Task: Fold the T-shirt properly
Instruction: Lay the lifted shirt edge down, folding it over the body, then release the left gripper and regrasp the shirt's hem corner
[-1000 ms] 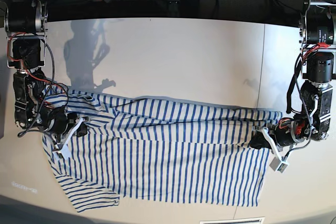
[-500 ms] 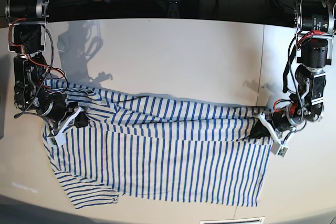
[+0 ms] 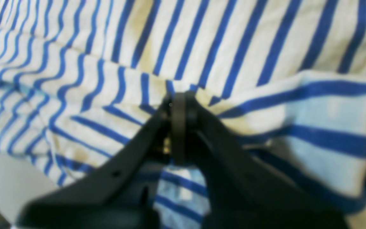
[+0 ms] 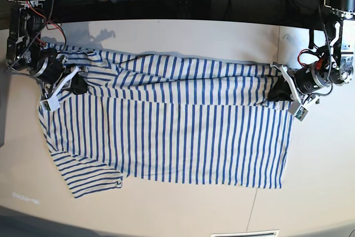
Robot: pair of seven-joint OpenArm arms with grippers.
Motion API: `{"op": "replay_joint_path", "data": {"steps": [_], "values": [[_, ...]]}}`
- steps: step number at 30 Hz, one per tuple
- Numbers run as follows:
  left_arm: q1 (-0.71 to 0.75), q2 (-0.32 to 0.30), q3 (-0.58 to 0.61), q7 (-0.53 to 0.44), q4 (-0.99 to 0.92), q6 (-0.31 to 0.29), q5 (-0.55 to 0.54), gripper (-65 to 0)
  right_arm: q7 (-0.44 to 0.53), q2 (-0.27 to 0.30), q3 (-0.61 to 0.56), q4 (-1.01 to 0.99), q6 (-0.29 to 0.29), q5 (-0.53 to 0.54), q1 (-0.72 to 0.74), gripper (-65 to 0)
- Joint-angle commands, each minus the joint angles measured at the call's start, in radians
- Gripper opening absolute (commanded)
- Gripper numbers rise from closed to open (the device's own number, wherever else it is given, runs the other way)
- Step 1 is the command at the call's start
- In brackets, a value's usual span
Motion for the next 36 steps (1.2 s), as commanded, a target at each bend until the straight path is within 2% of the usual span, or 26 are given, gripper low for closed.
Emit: {"op": "replay_joint_path", "data": {"steps": [1,6,12,26,27,30,31,32,36], "values": [[0.02,-0.013,-0.018,0.03,0.029,-0.006,0.01,-65.0,-0.057,0.025,0.012,0.014,0.031,-0.032,-0.018,-65.0],[0.139,-0.013,-0.08,0.029,0.129,-0.006,-0.019,-65.0,-0.058,0.063,0.021,0.059,0.031,-0.02,-0.1,-65.0],[0.225,-0.013,-0.104,0.026,0.21,-0.007,-0.027,-65.0,-0.063,0.088,0.023,0.081,0.031,-0.018,-0.117,-65.0],[0.225,-0.013,-0.109,0.055,0.237,-0.003,-0.095,-65.0,-0.077,0.103,0.043,0.083,0.031,-0.003,-0.13,-65.0],[0.217,-0.013,-0.115,0.073,0.237,-0.003,-0.121,-62.8,-0.074,0.103,0.043,0.083,0.031,-0.003,-0.13,-65.0],[0.182,-0.014,-0.157,0.141,0.251,-0.004,-0.233,-42.5,-0.073,0.103,0.043,0.083,0.031,-0.003,-0.13,-65.0],[0.172,-0.014,-0.18,0.147,0.261,-0.005,-0.252,-37.6,-0.074,0.103,0.043,0.083,0.031,-0.003,-0.131,-65.0],[0.165,-0.018,-0.207,0.145,0.273,-0.005,-0.265,-35.4,-0.074,0.103,0.043,0.082,0.031,-0.003,-0.131,-65.0],[0.102,-0.06,-0.302,0.125,0.291,-0.007,-0.301,-35.1,-0.074,0.103,0.043,0.081,0.031,-0.003,-0.131,-65.0]]}}
